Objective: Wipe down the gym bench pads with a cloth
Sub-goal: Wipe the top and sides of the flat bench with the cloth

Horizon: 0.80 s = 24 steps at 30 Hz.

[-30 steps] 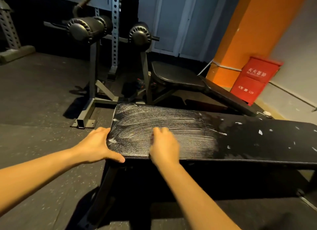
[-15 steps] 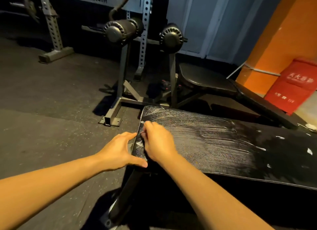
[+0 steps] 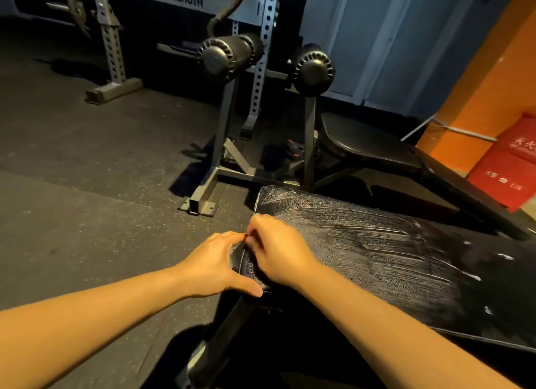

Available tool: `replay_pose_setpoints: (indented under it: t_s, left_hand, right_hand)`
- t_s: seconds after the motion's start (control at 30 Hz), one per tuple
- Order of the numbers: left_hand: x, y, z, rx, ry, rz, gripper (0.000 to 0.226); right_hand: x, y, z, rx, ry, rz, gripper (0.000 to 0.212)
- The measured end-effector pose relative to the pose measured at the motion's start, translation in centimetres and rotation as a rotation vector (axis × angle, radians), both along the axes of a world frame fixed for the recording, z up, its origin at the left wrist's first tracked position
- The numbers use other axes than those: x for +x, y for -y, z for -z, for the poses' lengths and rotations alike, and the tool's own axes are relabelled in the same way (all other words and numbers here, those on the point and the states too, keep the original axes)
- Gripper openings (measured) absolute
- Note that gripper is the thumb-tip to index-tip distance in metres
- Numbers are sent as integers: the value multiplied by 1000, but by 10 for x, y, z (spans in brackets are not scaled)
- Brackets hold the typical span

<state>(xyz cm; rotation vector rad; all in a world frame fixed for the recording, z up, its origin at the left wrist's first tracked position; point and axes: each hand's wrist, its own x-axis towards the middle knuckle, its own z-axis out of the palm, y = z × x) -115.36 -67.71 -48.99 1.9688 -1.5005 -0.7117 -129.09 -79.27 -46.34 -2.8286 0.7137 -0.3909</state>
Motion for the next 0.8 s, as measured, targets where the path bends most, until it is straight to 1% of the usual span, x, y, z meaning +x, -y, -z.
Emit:
replay_pose_setpoints:
  t_s: [0.03,0.07,0.1,0.17,0.23,0.27,0.3,0.37,0.47,0.53,0.57,0.63,0.73,0.77,0.8]
  left_hand:
    - [0,1,0,-7,10,-3,119]
    - [-1,1,0,-6,14,-8,121]
    - [-3,1,-1,-1,7,-18,126]
    - [-5,1,-1,-7,-14,-36,130]
    - [-4,0,0,20,-14,-31,131]
    - [-5,-2,0,40,-6,-27,132]
    - [-4,-2,1,41,-4,-29,133]
    - [-1,-1,-2,51,30,-15,134]
    - [1,5,-4,70,146,-4,123]
    - [-1,6,-5,88,140,-11,127]
    - [-2,6,-6,95,138,-22,126]
    - [-4,4,-10,77,130,-25,115]
    - [-7,0,-14,67,122,-14,108]
    - [-7,-1,-12,58,119,-13,108]
    - [-6,-1,-12,54,117,-7,109]
  right_hand:
    - [-7,-10,1,8,-9,-116,9]
    - [-13,-3,-1,-3,-7,-164,11]
    - [-16,13,-3,-44,-22,-130,11]
    - [-7,59,-7,-83,-37,61,9]
    - [19,97,-13,-97,-10,237,11]
    - [32,99,-13,-78,19,273,14]
    - [42,94,-9,-70,31,261,16]
    - [45,61,-4,-52,22,112,13]
    - [-8,5,1,47,51,-234,8]
    - [-32,7,3,70,50,-320,8]
    - [-27,23,1,31,43,-296,7]
    - [7,64,-4,-59,34,-140,8]
    - [54,116,-8,-52,47,165,14]
    - [60,115,-7,-62,58,200,13]
    - [59,102,-5,-64,42,189,13]
